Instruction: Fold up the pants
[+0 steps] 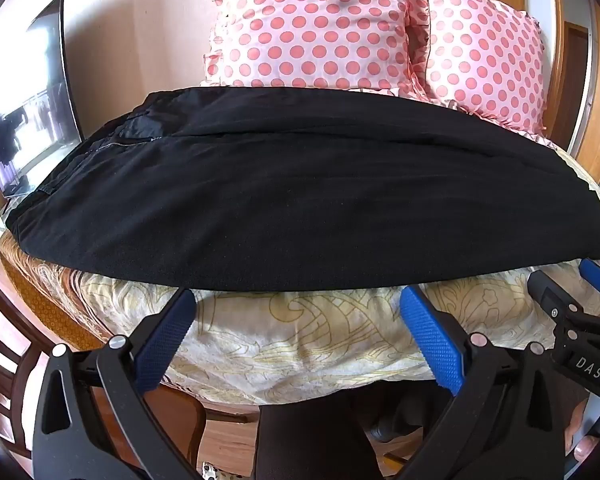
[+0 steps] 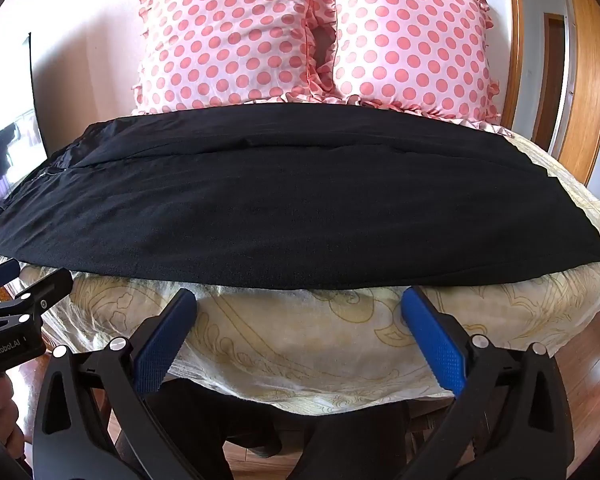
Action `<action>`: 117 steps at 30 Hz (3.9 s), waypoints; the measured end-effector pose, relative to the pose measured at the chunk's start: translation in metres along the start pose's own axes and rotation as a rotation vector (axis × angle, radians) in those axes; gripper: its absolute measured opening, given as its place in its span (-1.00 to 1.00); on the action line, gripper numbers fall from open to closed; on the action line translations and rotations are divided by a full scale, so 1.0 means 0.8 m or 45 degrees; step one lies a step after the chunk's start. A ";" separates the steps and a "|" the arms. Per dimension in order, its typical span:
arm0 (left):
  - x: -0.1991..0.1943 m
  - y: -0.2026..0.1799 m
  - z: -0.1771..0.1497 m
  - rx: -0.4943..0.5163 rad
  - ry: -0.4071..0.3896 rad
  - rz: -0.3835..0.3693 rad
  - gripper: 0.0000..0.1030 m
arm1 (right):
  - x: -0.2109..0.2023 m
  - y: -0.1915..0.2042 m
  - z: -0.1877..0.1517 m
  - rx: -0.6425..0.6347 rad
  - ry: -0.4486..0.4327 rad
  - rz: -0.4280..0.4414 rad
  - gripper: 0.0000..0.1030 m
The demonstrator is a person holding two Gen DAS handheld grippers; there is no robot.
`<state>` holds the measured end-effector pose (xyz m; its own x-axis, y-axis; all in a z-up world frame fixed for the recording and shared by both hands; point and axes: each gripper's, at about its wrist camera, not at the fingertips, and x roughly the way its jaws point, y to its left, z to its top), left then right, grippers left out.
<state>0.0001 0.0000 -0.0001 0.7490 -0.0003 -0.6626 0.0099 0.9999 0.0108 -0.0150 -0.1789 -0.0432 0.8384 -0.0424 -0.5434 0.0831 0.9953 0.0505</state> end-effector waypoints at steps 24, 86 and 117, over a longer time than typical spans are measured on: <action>0.000 0.000 0.000 0.000 0.009 0.000 0.97 | 0.000 0.000 0.000 0.000 0.002 0.000 0.97; 0.000 0.000 0.000 0.002 0.006 0.001 0.97 | 0.001 0.001 0.000 -0.001 0.001 0.000 0.97; -0.007 0.020 0.122 0.055 -0.027 -0.039 0.97 | 0.010 -0.163 0.127 0.270 0.067 -0.027 0.97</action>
<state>0.0608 0.0143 0.0773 0.7616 -0.0316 -0.6473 0.0615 0.9978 0.0237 0.0360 -0.3180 0.0312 0.8066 -0.0530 -0.5887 0.2166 0.9532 0.2111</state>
